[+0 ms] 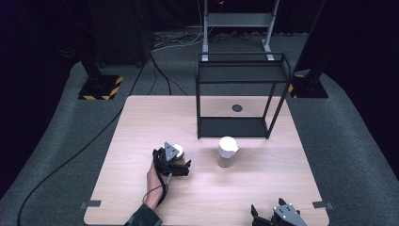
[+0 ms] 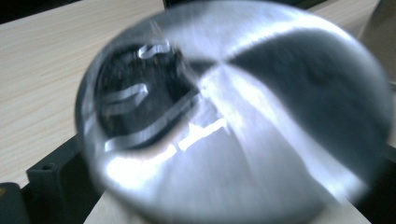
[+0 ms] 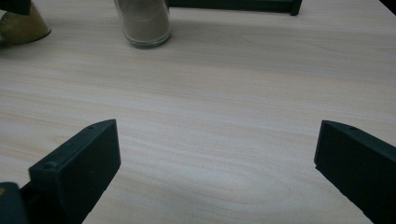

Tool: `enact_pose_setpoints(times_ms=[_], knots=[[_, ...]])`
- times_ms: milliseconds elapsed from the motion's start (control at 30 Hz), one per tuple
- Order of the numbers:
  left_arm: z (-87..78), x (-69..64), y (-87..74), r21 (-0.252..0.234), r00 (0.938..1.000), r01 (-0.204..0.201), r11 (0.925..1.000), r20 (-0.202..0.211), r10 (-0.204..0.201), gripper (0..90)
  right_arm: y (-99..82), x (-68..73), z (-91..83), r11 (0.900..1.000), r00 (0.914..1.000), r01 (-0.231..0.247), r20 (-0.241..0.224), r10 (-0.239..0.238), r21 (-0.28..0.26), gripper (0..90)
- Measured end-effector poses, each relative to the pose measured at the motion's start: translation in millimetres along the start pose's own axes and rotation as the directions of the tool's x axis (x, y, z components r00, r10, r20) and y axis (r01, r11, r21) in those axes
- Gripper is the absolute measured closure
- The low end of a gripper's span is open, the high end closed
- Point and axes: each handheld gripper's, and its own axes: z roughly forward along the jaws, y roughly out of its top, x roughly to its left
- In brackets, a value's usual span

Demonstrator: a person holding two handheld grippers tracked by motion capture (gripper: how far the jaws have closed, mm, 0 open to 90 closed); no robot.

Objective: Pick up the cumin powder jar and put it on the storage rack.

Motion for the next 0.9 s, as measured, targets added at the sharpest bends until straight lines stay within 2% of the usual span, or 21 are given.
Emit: enact_pose_setpoints(times_ms=[33,100,200,367,567,900], knots=[[0.9,7.7,-2.4,-0.01,0.9984,0.046,0.9989,0.033,-0.046,29.8,-0.2,-0.1,0.1,1.0,1.0,0.0,0.001,0.0,0.0,0.0],[0.3,5.3,1.6,0.005,0.9994,0.033,0.9995,0.014,-0.033,30.8,0.0,-0.5,0.2,1.0,1.0,0.002,-0.001,-0.002,0.003,0.0],[-0.6,8.6,2.6,0.011,0.9989,0.032,0.9994,0.034,-0.032,30.8,0.2,-1.3,0.1,1.0,1.0,0.004,-0.003,-0.004,0.005,0.0],[-5.7,9.3,3.3,0.0,0.9988,0.02,0.9998,0.045,-0.02,30.8,0.3,-0.9,0.0,1.0,1.0,0.006,-0.004,-0.006,0.003,0.0],[-16.9,8.9,1.6,-0.004,0.9983,0.037,0.9993,0.045,-0.037,30.8,0.3,-1.7,0.2,1.0,1.0,-0.001,-0.003,0.001,0.006,0.0],[-32.4,11.2,2.9,-0.003,0.9986,0.035,0.9994,0.041,-0.034,30.8,1.4,-1.1,2.6,0.9999,0.9999,-0.004,-0.011,0.004,0.016,0.0]])
